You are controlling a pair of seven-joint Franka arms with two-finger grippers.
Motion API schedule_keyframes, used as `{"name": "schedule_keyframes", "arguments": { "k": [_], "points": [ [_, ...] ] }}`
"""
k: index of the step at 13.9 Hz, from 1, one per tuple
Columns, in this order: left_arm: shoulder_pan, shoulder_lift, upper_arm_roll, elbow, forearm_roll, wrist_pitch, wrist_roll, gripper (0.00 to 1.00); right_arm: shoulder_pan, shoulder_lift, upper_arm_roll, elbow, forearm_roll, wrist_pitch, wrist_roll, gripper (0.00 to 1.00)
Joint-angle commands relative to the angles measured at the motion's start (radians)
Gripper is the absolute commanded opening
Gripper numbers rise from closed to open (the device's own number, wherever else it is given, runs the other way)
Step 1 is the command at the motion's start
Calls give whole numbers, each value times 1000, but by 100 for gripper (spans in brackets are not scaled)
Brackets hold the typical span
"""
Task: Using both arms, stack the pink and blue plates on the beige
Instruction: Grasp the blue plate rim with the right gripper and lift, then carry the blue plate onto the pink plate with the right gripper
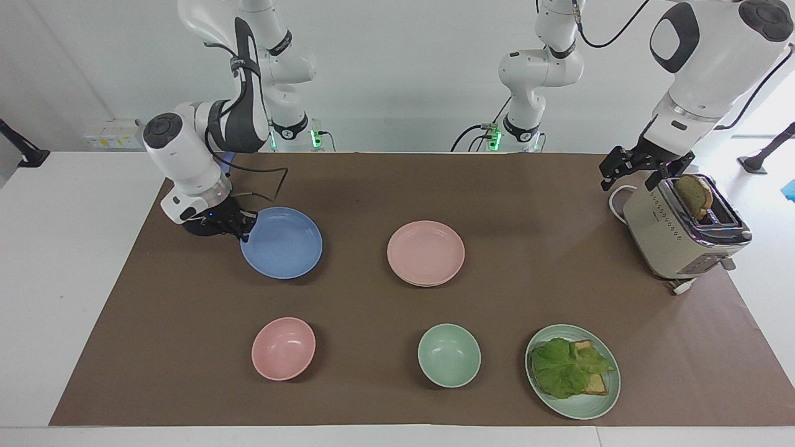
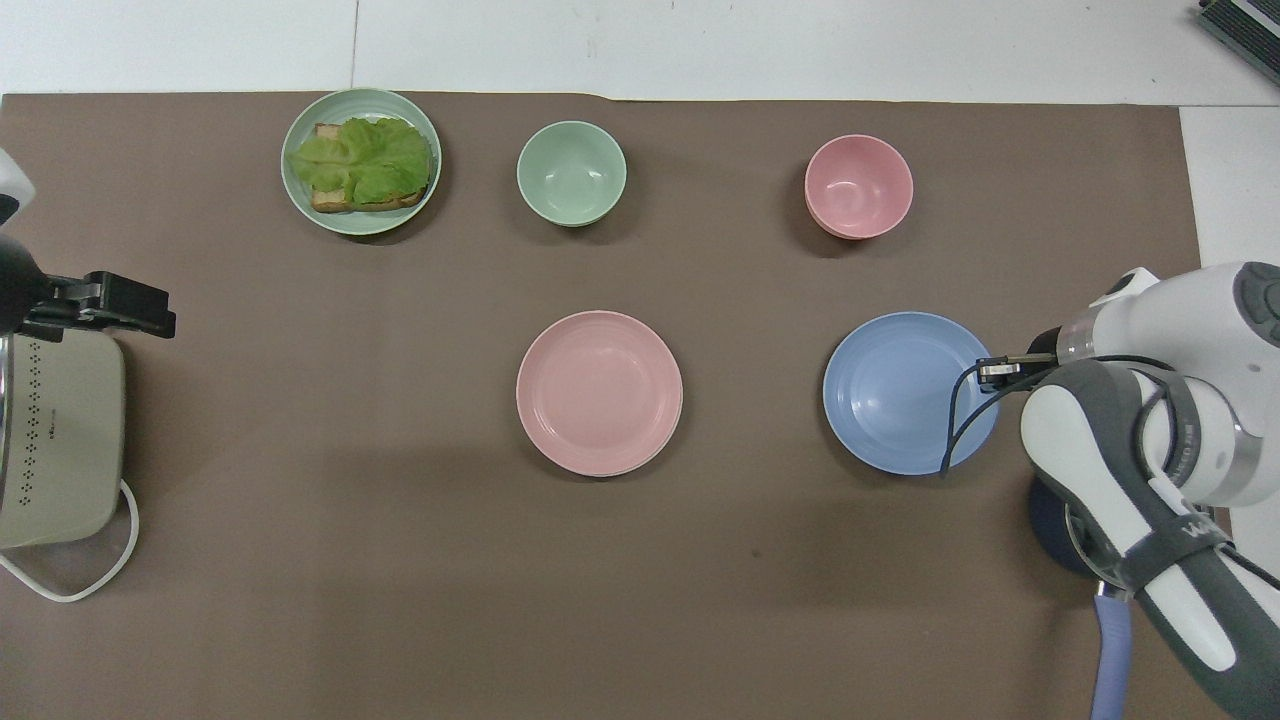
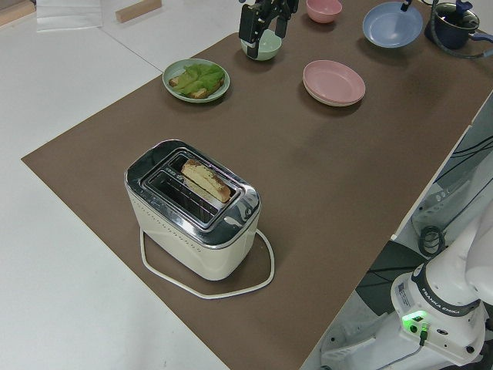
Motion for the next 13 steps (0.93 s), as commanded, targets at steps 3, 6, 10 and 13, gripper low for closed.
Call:
{"name": "schedule_keyframes", "arguments": {
  "k": [3,6,10,13],
  "points": [
    [10,-19,-4,-16,11,-1,13,100,48,-112,39,55,39,-128,-16,0],
    [11,-21,-4,-16,11,-1,13,100,155,-97,39,102,41,-129,120,0],
    [10,-21,-4,-16,11,-1,13,100,310,-21,41,145,79,-48,335,0],
    [11,-21,-4,-16,11,-3,11,100,410,55,42,153,139,103,431,0]
  ]
}}
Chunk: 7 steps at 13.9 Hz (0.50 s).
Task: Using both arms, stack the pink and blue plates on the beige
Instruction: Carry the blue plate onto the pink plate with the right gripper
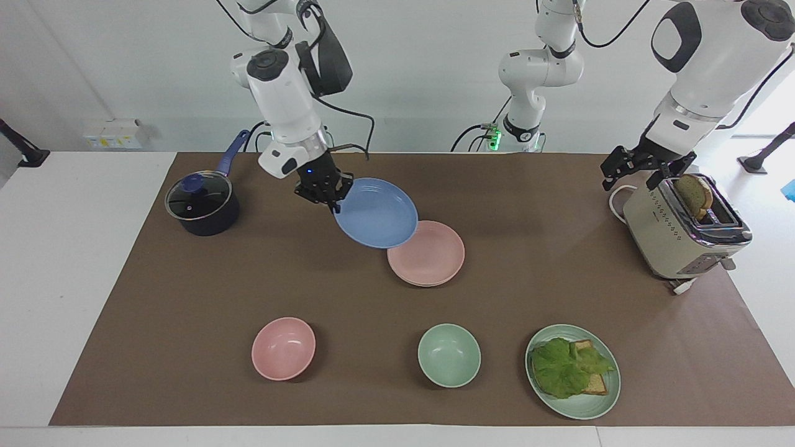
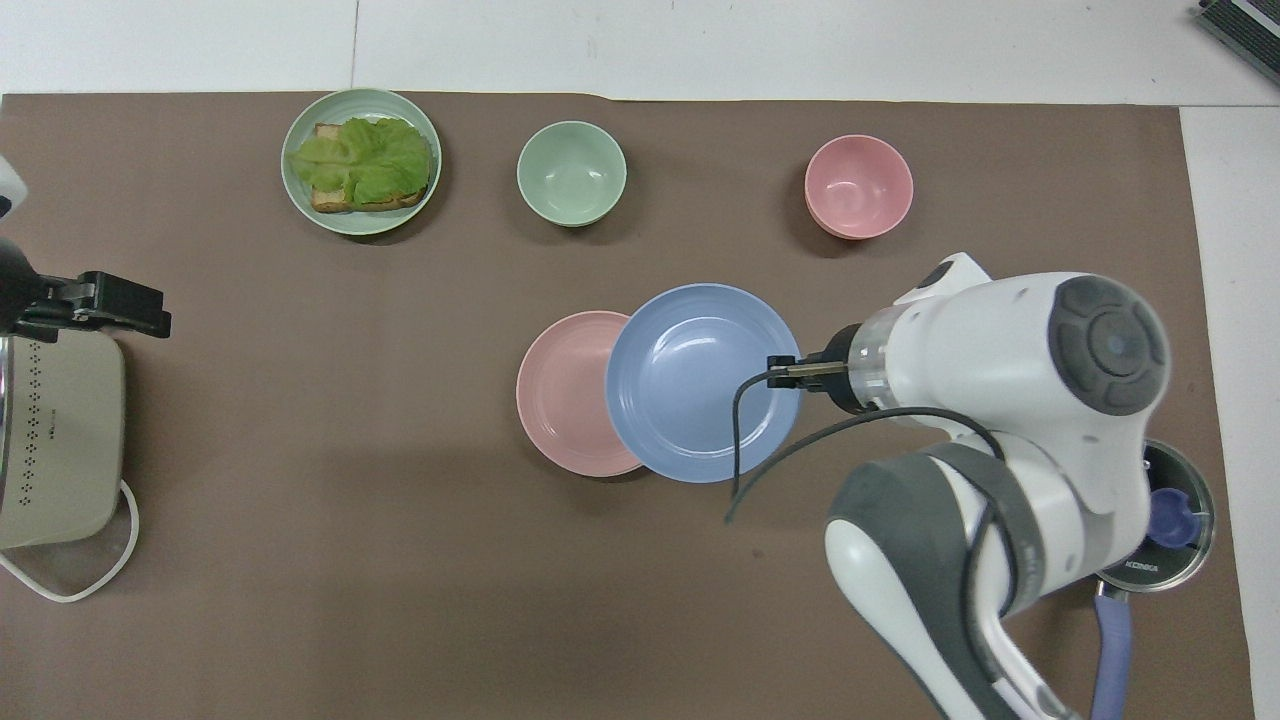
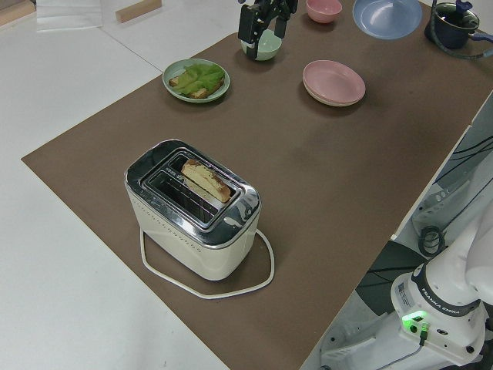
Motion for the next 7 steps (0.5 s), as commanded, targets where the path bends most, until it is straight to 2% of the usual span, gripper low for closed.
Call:
{"name": "schedule_keyframes", "arguments": {
  "k": [1,3,7],
  "points": [
    [11,-20,-6,-16,11,-1,11,100,43,80,0,47,48,67,41,0],
    [9,-19,-6,-16,11,-1,13,100,95,138,0,69,71,113,45,0],
    [11,-20,-6,-16,11,-1,11,100,106,189,9,68,71,155,31,0]
  ]
}}
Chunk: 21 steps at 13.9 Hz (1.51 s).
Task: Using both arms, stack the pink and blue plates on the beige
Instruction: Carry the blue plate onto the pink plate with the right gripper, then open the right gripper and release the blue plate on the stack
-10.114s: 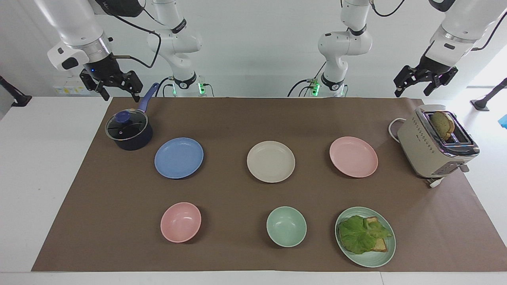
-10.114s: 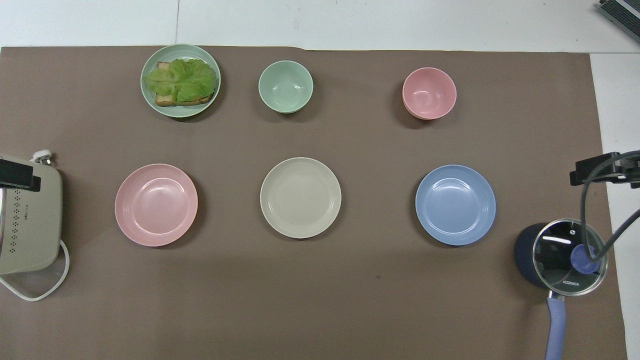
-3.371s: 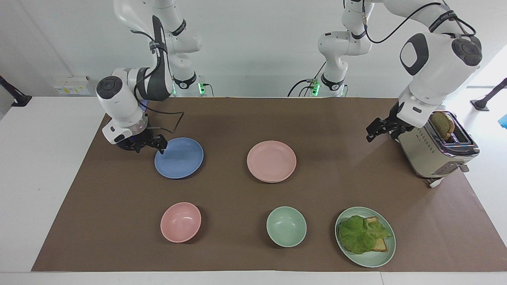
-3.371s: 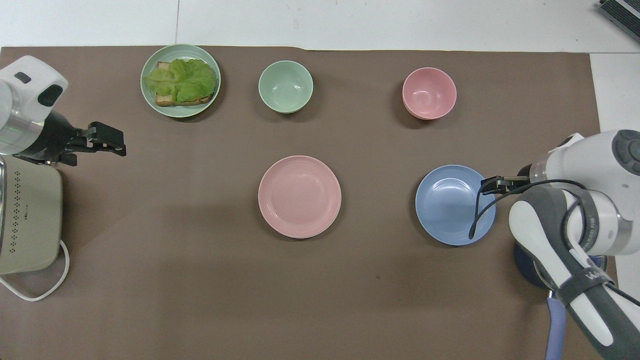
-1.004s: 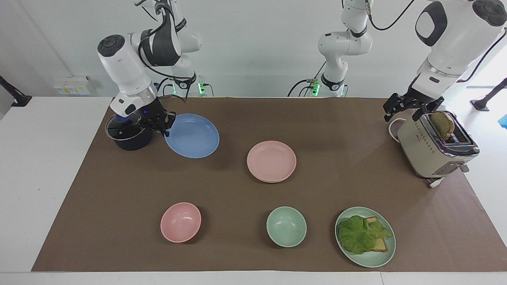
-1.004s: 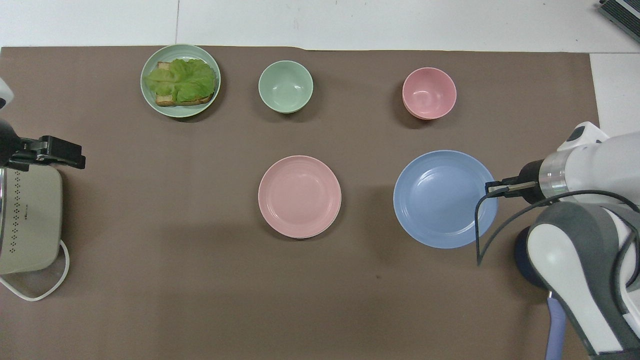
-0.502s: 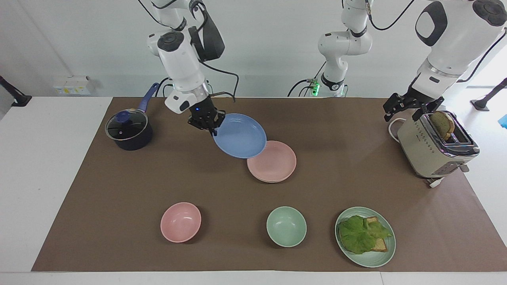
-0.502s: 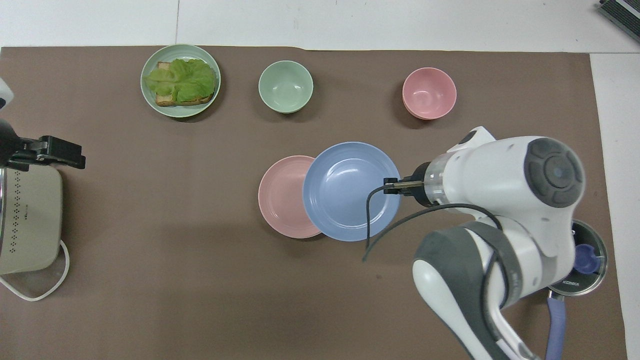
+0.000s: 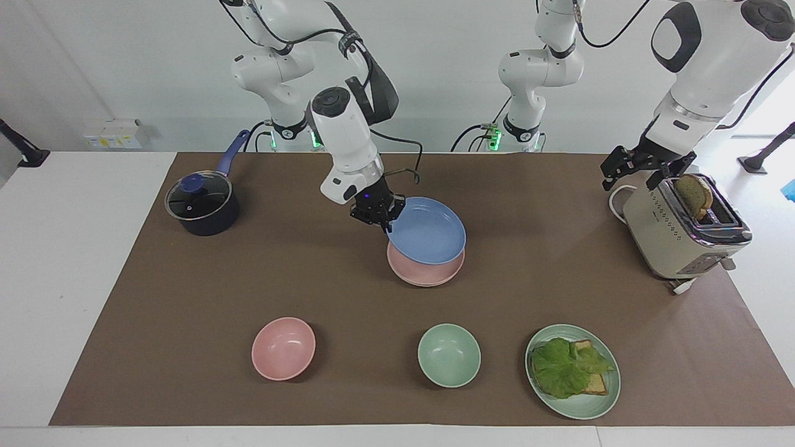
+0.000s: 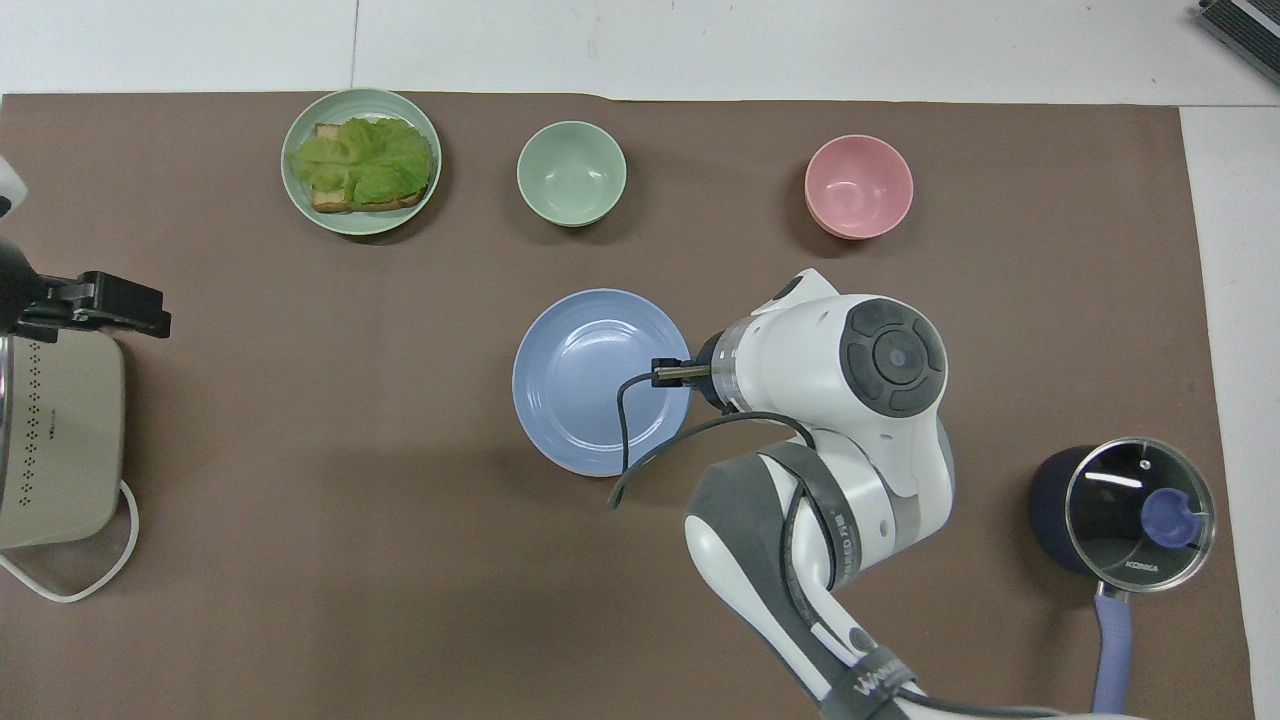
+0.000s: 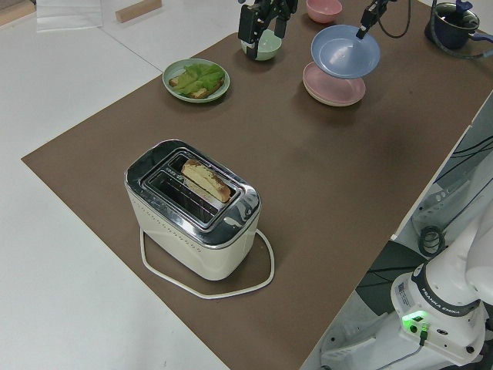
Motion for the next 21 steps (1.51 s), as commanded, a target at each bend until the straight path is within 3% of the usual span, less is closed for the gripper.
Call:
{"name": "schedule_keyframes", "arguments": {
  "k": [1,10,21],
  "points": [
    [11,-20,-6,-16,11,-1,11,100,-4,37,10,19,24,6,-11,0],
    [11,-19,-6,-16,11,-1,13,100,-8,119,33,3,29,89,-95,0],
    [11,-20,-6,-16,11,-1,13,100,-22,128,31,-13,27,115,-138,0]
  ]
}}
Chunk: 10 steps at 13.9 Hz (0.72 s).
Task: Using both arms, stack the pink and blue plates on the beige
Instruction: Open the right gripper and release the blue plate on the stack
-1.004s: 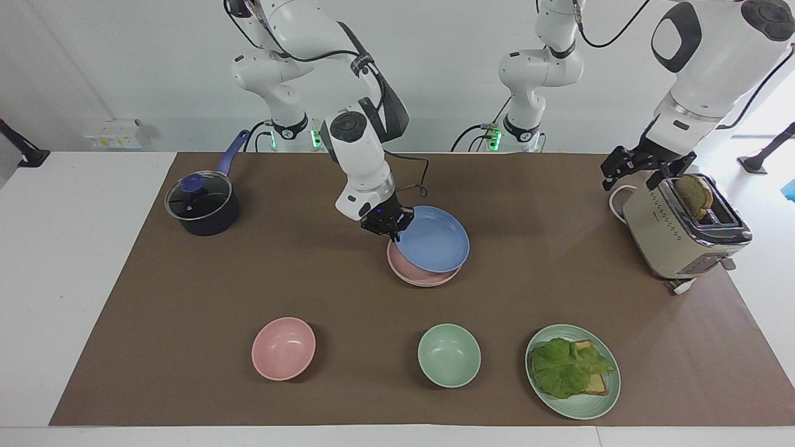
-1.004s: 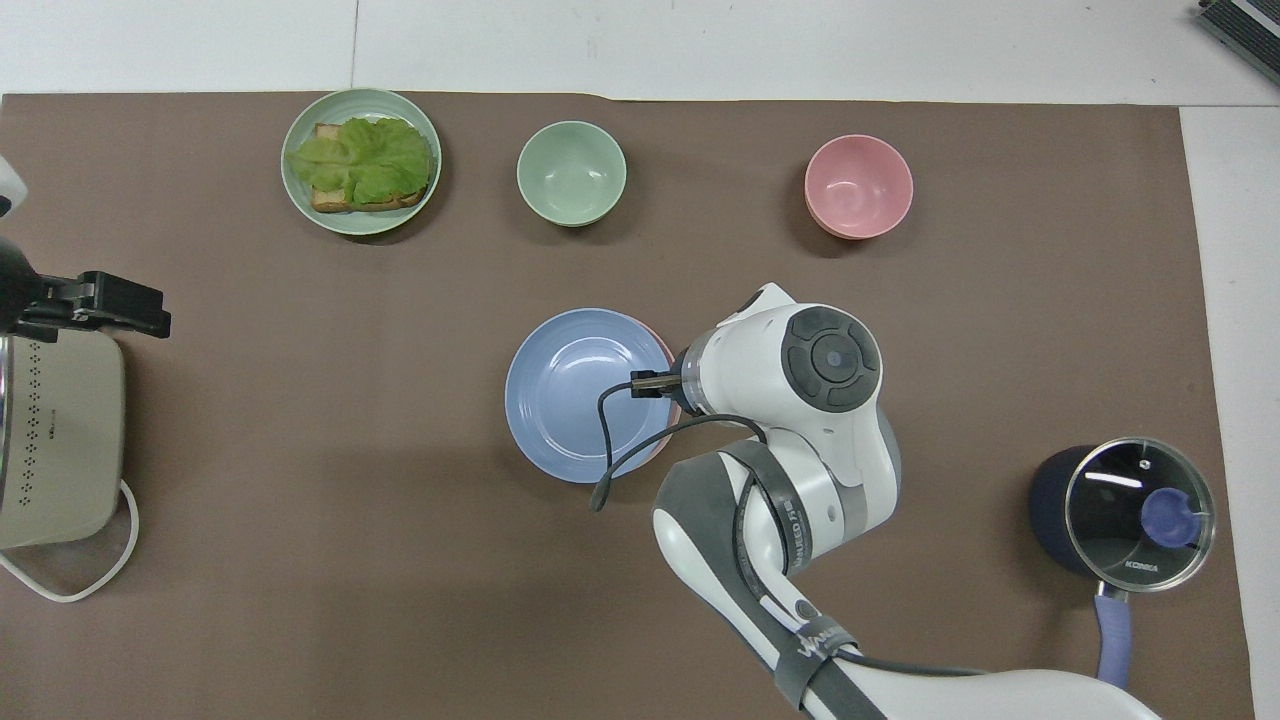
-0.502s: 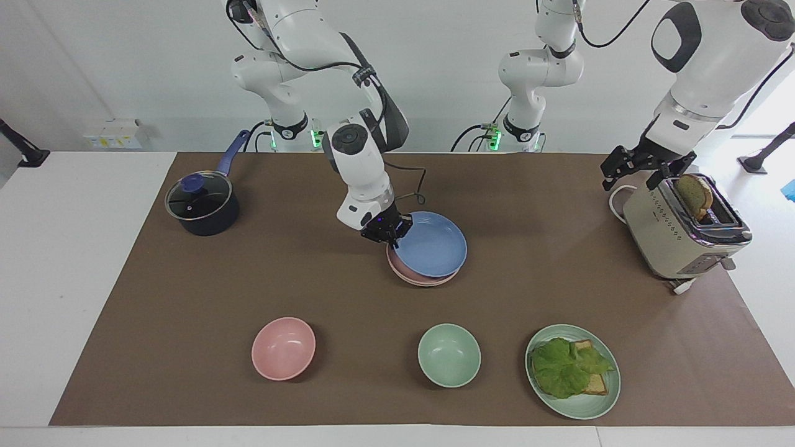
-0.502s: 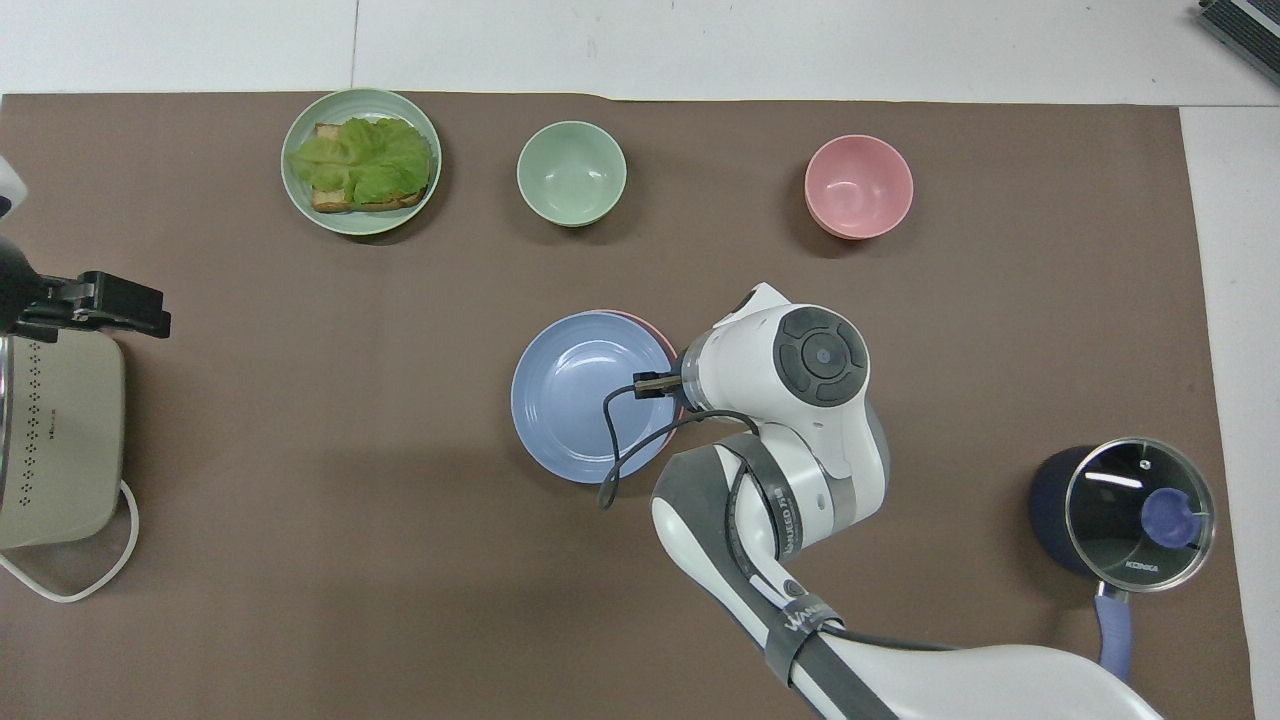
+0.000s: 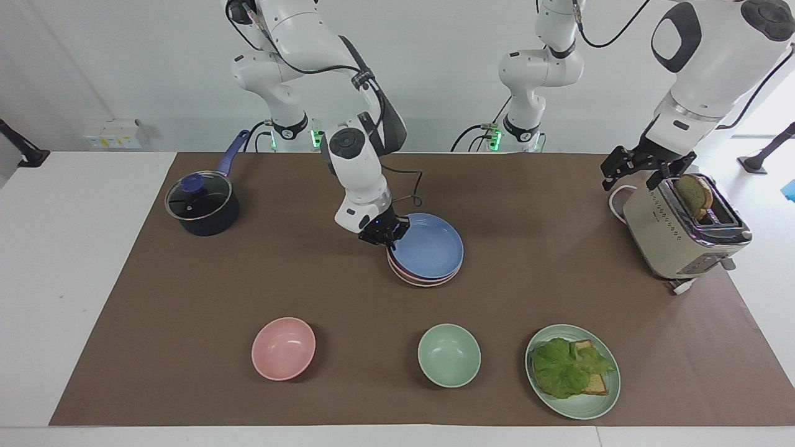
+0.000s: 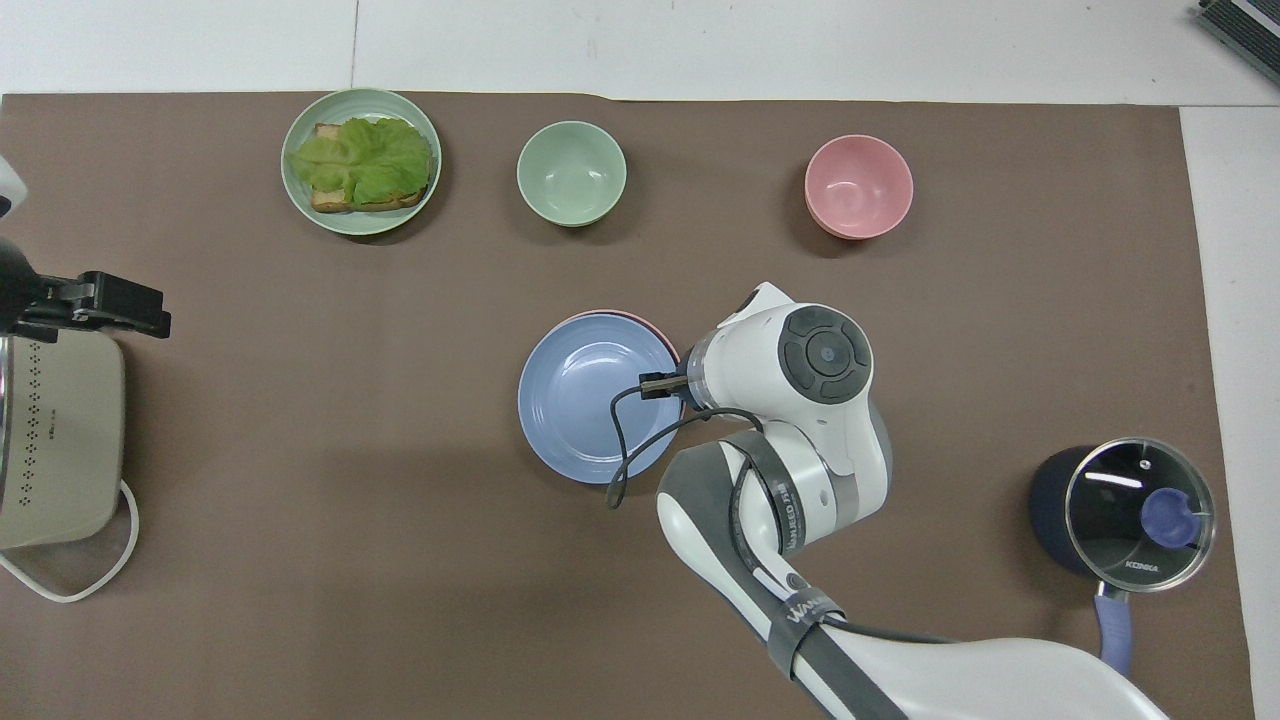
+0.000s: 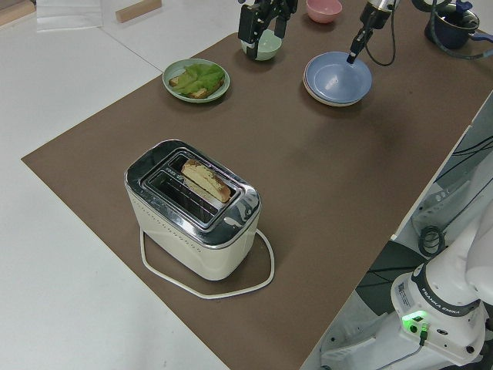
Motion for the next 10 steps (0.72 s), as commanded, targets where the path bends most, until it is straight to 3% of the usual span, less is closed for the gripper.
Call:
{"name": "schedule_keyframes", "arguments": {
  "k": [1,5,7,8,10],
  "points": [
    [11,-19,-6,-16,11,-1,13,100,-16,17,8,8,27,31,-39,0],
    [11,-20,-6,-16,11,-1,13,100,-27,21,8,8,27,63,-39,0],
    [11,-20,-6,-16,11,-1,13,100,-27,21,8,8,27,62,-35,59],
    [11,-20,-6,-16,11,-1,13,100,-27,21,8,8,27,62,-24,100],
    [11,-20,-6,-16,11,-1,13,100,-27,21,7,9,27,62,-21,100]
  ]
}}
